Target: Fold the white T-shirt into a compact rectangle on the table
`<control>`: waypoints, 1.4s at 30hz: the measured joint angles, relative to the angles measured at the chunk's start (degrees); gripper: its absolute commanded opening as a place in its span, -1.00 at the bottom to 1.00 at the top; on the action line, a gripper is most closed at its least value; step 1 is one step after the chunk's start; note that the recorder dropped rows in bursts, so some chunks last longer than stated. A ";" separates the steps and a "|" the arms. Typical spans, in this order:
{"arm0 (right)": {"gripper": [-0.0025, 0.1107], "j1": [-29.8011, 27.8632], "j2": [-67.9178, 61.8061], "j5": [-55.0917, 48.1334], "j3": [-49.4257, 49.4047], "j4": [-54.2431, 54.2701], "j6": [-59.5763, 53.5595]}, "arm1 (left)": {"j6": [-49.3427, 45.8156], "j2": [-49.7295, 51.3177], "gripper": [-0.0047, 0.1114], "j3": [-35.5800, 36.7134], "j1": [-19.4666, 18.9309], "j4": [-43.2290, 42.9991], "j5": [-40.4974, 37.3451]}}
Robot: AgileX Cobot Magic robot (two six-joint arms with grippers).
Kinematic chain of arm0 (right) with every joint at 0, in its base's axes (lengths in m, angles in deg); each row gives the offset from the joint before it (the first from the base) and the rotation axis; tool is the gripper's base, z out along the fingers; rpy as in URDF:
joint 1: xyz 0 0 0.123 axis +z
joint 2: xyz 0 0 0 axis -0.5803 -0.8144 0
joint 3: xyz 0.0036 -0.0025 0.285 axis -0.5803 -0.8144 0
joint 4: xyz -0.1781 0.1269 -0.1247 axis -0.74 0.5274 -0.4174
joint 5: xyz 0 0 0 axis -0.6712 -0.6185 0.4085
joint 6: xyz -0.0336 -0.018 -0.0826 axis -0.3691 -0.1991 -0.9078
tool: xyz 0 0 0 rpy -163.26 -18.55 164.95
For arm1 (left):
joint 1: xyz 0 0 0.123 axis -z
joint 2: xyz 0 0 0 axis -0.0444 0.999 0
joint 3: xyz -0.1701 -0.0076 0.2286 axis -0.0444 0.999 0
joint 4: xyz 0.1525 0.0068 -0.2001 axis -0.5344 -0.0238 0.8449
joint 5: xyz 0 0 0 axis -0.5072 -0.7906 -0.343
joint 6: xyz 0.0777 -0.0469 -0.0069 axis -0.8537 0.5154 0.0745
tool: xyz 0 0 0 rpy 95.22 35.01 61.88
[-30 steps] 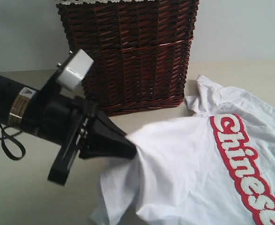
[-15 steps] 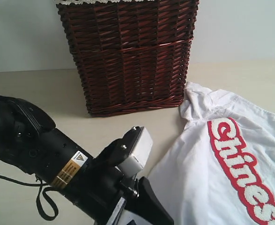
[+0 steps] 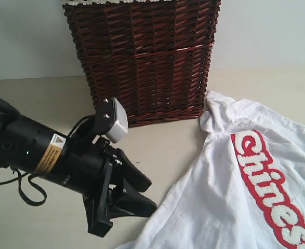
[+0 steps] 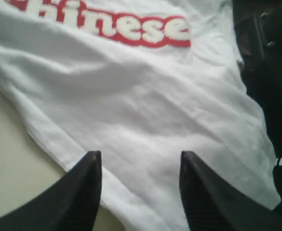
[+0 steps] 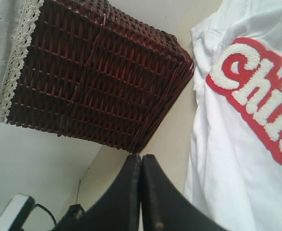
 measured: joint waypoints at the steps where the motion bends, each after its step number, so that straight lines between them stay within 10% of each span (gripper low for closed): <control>1: -0.96 0.00 0.00 0.00 0.00 0.00 0.00 | -0.02 0.86 -0.08 0.60 0.00 0.00 -0.47; 25: -0.96 0.00 0.00 0.00 0.00 0.00 0.00 | 0.85 11.81 -0.10 4.33 0.00 0.00 2.10; 34: -0.96 0.00 0.00 0.00 0.00 0.00 0.00 | 0.85 14.00 -0.93 4.33 0.00 0.00 2.10; 42: -0.96 0.00 0.00 0.00 0.00 0.00 0.00 | 0.85 14.23 -0.92 4.33 0.00 0.00 0.39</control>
